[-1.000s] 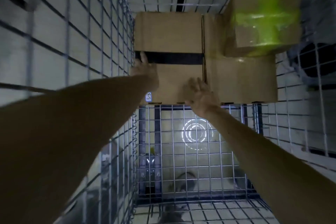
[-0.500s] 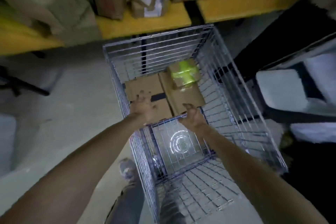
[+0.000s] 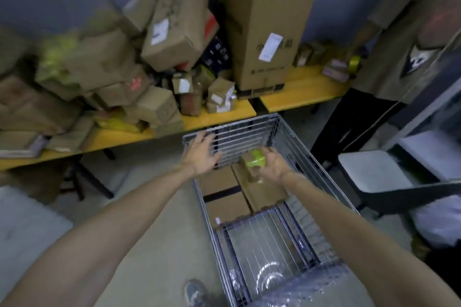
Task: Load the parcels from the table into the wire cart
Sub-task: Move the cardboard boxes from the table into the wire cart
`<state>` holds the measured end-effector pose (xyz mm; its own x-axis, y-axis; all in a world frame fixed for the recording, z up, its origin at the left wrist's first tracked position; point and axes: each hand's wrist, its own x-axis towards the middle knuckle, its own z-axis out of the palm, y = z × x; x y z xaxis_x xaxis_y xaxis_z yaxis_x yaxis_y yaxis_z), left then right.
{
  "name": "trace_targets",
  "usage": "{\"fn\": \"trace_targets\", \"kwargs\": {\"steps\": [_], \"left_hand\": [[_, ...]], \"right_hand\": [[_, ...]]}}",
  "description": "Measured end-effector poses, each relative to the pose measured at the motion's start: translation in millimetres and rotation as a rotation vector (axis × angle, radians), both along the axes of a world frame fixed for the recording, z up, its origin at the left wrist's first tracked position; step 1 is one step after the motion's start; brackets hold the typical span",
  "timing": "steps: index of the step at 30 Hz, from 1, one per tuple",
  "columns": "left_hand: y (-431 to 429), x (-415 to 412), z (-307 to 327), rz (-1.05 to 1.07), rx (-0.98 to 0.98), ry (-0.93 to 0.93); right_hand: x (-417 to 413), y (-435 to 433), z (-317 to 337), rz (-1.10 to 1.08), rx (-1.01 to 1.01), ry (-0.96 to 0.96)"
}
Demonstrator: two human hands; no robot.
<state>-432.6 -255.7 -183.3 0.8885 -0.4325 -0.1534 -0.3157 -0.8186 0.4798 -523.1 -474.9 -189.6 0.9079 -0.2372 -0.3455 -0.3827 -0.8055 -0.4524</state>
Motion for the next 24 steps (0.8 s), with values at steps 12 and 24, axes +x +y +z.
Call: {"fn": "trace_targets", "kwargs": {"steps": [12,24], "left_hand": [[118,-28,169,0.109,0.072,-0.306],[207,65,261,0.068,0.097,-0.464]], "right_hand": [[16,66,187,0.146,0.010,-0.278],[93,145,266,0.154,-0.106,-0.434]]}}
